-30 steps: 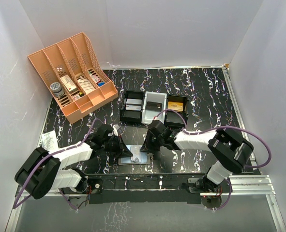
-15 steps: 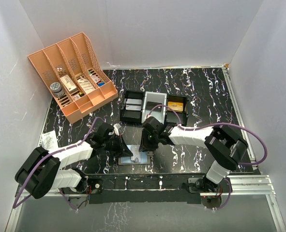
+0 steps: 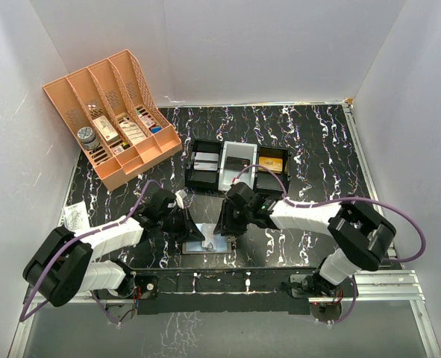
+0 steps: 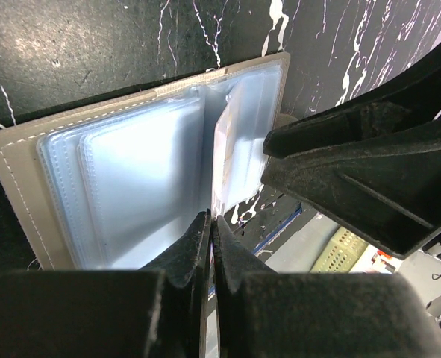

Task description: Take the credit cards out of the card holder

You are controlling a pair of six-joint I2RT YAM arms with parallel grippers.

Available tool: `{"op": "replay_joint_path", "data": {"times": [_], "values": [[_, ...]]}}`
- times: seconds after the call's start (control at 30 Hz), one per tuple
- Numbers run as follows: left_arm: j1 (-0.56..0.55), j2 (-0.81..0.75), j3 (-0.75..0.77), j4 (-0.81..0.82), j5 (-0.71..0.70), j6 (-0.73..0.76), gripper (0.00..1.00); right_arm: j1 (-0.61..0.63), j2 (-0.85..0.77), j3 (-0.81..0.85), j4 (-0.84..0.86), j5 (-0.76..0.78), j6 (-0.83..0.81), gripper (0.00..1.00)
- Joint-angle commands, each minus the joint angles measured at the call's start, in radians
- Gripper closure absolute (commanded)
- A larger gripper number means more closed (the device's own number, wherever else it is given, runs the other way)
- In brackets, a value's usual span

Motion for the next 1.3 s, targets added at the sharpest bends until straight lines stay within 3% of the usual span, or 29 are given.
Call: {"op": "replay_joint_path", "data": {"times": [0.0,0.27,0.47,0.6,0.87,1.03,1.27], "values": [[-0.001,-0.002,0.033,-0.01,0.009,0.008,1.0,0.0,-0.059,-0.073,0.255,-0.035,0.107,0.69],[-0.001,-0.002,0.043,-0.03,-0.011,0.012,0.99,-0.001,0.036,-0.106,0.305,-0.051,0.122,0.79],[-0.001,-0.002,0.033,0.003,-0.048,-0.027,0.74,-0.002,0.073,-0.061,0.111,-0.005,0.058,0.82],[-0.001,0.005,0.001,0.089,-0.014,-0.071,0.7,-0.002,0.046,-0.131,0.177,-0.016,0.082,0.83],[-0.001,0.064,-0.012,0.187,0.049,-0.079,0.78,-0.002,0.034,-0.183,0.268,-0.036,0.156,0.84],[-0.002,0.023,-0.012,0.096,-0.009,-0.057,1.0,-0.003,0.014,-0.195,0.257,0.003,0.164,0.84],[0.0,-0.058,0.009,-0.036,-0.082,-0.012,1.0,-0.003,-0.024,-0.198,0.217,0.055,0.16,0.84]]}}
